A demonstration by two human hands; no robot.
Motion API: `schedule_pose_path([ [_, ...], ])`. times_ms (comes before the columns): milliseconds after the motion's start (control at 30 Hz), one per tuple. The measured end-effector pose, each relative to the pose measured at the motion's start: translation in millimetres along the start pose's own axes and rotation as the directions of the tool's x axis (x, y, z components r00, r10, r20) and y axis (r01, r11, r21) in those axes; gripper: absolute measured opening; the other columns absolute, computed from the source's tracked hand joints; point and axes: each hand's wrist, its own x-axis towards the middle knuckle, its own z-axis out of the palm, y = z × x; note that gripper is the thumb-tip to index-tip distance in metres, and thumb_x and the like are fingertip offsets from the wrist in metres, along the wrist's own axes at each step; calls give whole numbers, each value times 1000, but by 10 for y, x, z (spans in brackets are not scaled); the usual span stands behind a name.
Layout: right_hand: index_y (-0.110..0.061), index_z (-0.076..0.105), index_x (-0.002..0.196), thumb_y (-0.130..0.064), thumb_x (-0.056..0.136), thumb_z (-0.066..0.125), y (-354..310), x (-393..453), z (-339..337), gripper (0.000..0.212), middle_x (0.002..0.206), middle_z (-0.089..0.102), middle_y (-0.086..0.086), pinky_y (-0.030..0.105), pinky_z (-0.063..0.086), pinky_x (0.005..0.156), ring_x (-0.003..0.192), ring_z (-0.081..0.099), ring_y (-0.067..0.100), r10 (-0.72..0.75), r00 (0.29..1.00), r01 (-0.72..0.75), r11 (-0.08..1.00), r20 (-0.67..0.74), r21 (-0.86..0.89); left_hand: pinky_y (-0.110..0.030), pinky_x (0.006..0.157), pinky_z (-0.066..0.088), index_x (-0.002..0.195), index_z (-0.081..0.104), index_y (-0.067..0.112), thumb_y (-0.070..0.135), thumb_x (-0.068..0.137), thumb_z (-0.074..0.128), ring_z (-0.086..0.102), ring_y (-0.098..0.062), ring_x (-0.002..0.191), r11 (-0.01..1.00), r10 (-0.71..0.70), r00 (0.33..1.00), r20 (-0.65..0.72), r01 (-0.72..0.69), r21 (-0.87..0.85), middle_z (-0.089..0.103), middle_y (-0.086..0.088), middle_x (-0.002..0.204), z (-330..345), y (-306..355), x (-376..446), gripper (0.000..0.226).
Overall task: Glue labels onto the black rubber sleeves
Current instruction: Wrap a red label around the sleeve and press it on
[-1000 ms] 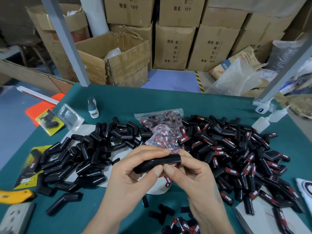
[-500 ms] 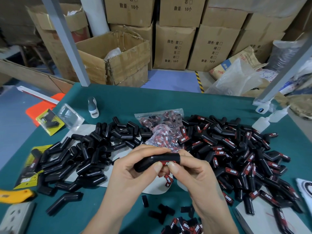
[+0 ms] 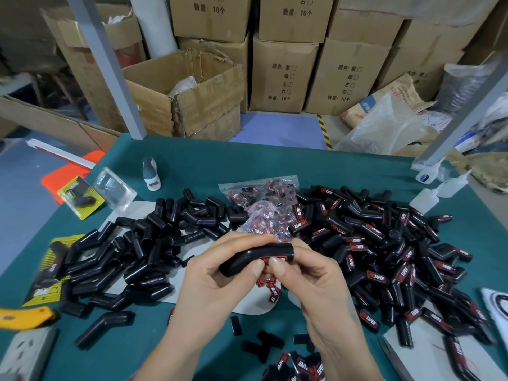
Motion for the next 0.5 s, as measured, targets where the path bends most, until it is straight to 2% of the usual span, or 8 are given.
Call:
schedule_pose_path([
  [300, -16, 82, 102, -52, 92, 73, 0, -2, -74, 38, 94, 58, 29, 66, 47, 87, 91, 55, 51, -26, 999, 29, 998, 33, -64, -25, 82, 59, 120, 79, 23, 16, 93, 70, 74, -22, 97, 998, -23, 1000, 1, 23, -65, 73, -9, 118, -6, -1, 17, 30],
  [400, -16, 82, 106, -48, 91, 76, -6, -7, -43, 36, 95, 53, 35, 64, 48, 88, 90, 53, 53, -23, 1000, 24, 999, 22, -44, -26, 83, 58, 120, 80, 24, 16, 93, 70, 73, -22, 99, 999, -13, 1000, -2, 13, -43, 72, -9, 118, -2, 4, 8, 29],
  [500, -16, 82, 107, -39, 88, 81, 2, -7, -19, 30, 93, 53, 33, 63, 48, 88, 86, 50, 58, -20, 1000, 20, 1000, 5, -4, -27, 83, 57, 120, 79, 26, 18, 93, 70, 72, -22, 96, 1000, 11, 1000, 5, -11, 2, 72, -6, 115, 18, 13, 3, 30],
])
